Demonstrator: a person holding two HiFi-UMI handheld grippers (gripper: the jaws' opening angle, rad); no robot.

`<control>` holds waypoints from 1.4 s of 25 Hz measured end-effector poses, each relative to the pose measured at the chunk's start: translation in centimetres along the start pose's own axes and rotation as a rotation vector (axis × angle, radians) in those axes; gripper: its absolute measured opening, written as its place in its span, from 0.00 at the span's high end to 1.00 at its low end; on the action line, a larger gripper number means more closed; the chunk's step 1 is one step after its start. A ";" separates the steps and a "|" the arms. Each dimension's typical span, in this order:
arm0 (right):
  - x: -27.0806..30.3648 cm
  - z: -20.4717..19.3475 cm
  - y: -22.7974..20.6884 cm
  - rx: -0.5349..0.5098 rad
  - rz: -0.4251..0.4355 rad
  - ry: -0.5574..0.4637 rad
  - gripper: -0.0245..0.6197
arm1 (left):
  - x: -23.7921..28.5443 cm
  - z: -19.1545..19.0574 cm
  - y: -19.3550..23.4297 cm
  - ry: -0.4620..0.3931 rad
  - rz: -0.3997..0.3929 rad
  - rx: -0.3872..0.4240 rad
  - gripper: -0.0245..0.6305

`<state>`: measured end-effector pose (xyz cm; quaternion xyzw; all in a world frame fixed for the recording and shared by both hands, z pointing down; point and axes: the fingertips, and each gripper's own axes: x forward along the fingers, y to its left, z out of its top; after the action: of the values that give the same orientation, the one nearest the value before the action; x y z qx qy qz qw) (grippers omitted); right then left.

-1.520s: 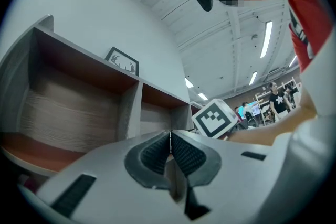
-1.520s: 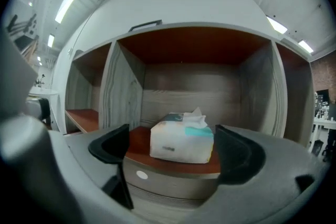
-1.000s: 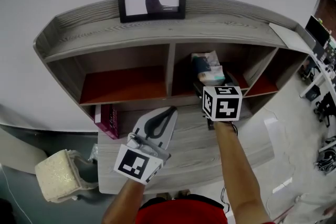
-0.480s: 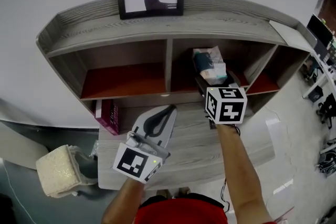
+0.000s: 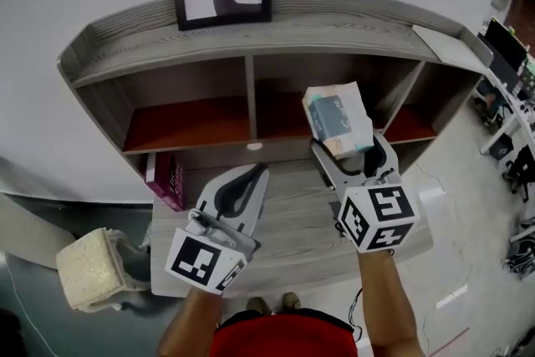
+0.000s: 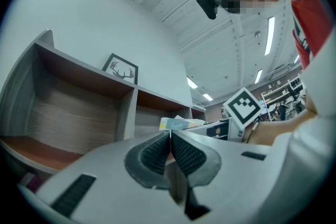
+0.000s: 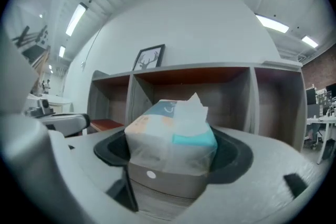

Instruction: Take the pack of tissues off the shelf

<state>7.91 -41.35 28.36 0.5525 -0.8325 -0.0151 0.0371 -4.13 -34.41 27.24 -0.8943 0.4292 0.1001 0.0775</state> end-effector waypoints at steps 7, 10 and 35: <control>-6.8 0.7 0.1 0.035 0.012 -0.082 0.32 | -1.1 1.6 -1.8 -0.018 0.004 0.019 0.95; -9.2 -0.1 -0.1 0.062 0.009 -0.110 0.32 | -1.5 1.9 -2.4 -0.021 0.005 0.023 0.95; -13.1 -0.7 0.4 -0.006 0.057 -0.165 0.35 | -1.0 1.8 -5.7 -0.006 -0.039 0.037 0.95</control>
<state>12.62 -29.13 28.53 0.5256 -0.8480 -0.0618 -0.0297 -0.53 -29.75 26.08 -0.9005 0.4134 0.0932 0.0973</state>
